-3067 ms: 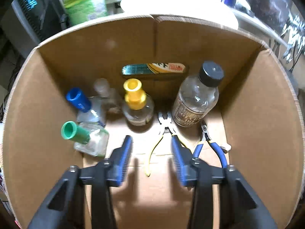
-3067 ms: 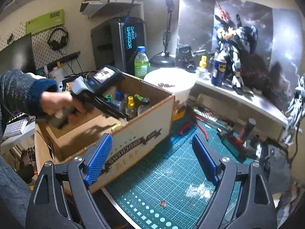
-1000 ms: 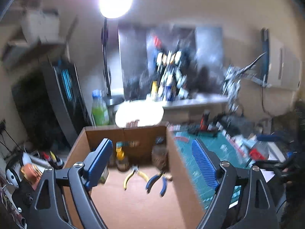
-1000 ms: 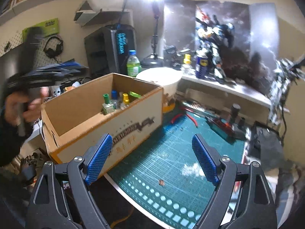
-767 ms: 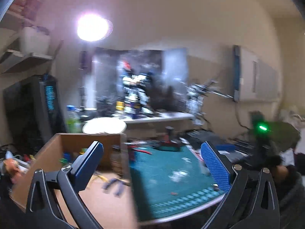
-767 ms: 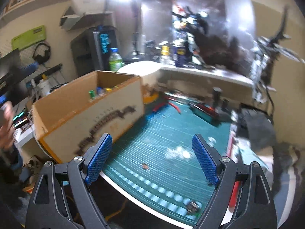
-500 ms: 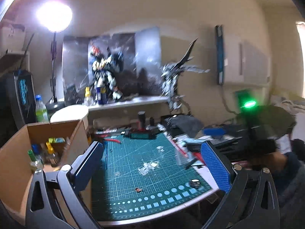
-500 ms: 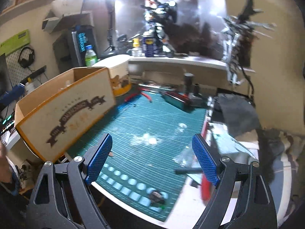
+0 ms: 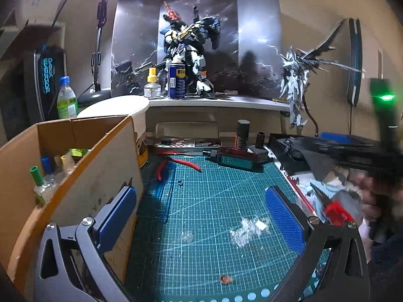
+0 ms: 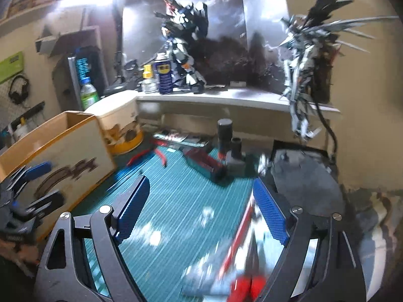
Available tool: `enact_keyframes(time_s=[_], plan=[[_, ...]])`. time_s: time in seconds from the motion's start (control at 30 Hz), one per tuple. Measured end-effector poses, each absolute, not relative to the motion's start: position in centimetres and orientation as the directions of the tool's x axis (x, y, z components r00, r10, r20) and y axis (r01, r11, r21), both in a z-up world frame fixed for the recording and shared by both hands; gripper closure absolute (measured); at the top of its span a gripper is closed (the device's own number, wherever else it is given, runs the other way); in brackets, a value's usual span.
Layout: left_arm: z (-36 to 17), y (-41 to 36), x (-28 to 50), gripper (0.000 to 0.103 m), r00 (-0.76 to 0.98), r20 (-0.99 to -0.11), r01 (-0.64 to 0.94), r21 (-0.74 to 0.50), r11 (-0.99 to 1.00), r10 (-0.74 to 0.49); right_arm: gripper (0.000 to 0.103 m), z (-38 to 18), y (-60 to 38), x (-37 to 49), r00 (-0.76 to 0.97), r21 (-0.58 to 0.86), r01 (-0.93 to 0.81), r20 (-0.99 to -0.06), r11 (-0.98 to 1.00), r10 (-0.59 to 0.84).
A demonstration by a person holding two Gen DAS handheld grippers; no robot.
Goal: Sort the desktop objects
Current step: 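Reach the right gripper to the black tube stand and grasp its base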
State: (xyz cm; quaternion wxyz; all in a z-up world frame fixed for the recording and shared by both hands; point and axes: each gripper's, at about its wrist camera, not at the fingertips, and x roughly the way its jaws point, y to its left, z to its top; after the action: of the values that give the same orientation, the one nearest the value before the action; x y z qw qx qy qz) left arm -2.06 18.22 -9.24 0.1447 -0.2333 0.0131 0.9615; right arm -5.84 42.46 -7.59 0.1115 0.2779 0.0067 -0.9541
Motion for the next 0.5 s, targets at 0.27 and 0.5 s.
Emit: enact_keyframes(time_s=[0.27,0.5], plan=[[-9.7,18.2,-3.1,0.0,-0.848,-0.463,-0.282,-0.017,-0.959,0.258,0.053,-10.5,41.4,-16.9,-0.779,0.054,0.154,-0.607,-0.987,-0.155],[-10.1,18.1,-3.3,0.0,-0.839,-0.479,-0.284,-0.017,-0.959,0.257,0.066,-12.9,41.5,-22.2,-0.736,0.0,0.016,-0.677,-1.0,-0.012]])
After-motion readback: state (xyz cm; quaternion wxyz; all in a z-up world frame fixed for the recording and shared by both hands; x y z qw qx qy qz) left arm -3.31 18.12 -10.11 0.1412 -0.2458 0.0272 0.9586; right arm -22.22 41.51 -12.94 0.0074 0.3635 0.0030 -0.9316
